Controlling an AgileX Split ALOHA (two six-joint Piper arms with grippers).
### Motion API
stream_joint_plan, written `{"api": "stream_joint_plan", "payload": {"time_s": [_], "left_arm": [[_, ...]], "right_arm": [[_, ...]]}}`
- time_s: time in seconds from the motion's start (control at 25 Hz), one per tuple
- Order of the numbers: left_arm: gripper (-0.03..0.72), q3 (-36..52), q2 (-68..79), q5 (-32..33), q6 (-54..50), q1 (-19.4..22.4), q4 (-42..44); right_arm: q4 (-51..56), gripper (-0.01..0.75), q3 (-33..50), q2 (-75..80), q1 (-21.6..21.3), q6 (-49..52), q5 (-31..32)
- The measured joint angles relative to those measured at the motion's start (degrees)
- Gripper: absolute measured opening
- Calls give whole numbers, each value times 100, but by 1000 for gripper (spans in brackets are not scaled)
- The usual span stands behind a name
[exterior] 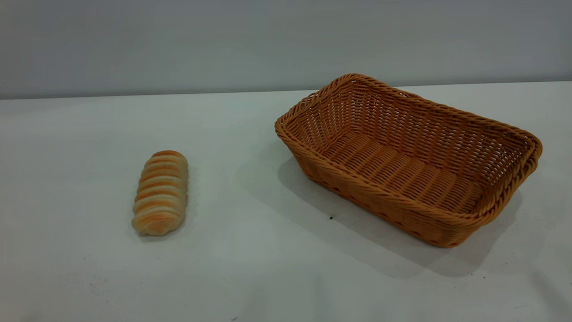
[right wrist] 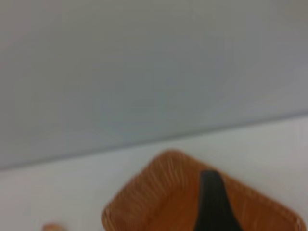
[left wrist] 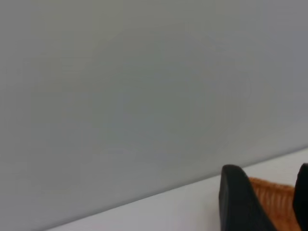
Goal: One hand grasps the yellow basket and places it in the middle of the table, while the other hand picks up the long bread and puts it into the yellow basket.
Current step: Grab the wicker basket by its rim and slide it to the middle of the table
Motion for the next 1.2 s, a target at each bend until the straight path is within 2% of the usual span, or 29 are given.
{"api": "stream_joint_plan", "payload": {"time_s": [0.36, 0.64, 1.2], "left_arm": [[353, -1656, 2874, 642, 669, 0, -39], [353, -2580, 4698, 781, 1123, 0, -29], [353, -3439, 6309, 766, 1323, 0, 200]], "right_arm": [[296, 470, -848, 2291, 0, -698, 752], [-61, 471, -978, 3403, 0, -664, 829], [-298, 471, -1016, 4954, 0, -311, 739]]}}
